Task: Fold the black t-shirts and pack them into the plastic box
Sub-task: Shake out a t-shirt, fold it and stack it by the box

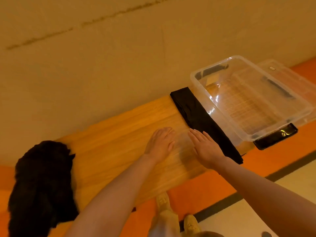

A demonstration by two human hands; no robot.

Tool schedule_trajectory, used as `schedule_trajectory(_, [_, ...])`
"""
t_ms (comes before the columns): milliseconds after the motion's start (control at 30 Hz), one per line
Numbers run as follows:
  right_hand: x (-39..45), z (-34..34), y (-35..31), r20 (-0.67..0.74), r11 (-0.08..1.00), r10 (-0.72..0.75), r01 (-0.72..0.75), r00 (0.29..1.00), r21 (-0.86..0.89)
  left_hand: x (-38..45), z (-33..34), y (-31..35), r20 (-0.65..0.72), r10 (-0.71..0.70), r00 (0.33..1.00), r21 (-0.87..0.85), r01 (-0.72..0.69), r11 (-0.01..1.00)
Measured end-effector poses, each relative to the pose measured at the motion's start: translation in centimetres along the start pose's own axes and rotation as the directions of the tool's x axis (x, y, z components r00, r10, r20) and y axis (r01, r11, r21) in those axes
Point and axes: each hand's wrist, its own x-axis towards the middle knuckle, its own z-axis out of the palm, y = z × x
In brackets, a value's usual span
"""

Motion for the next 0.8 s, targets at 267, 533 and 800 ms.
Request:
schedule_trajectory(267, [-1.6, -0.9, -4.2, 0.071, 0.971, -0.233, 0.236, 0.97, -0.041, -11.1, 0.0, 1.3, 0.02, -0.305, 0.952, 0.0, 0.305, 0.952])
schedule_trajectory(533, [-0.7, -0.7, -11.9, 0.133, 0.888, -0.444, 0.455, 0.886, -0.07, -20.9, -0.5, 0.0, -0.063, -0.515, 0.855, -0.072, 0.511, 0.857])
schedule_trajectory(800, [0.3, 0.5, -19.9, 0.184, 0.809, -0.559, 0.58, 0.809, -0.096, -28.8, -0.6, -3.5, -0.09, -0.654, 0.751, -0.102, 0.647, 0.756])
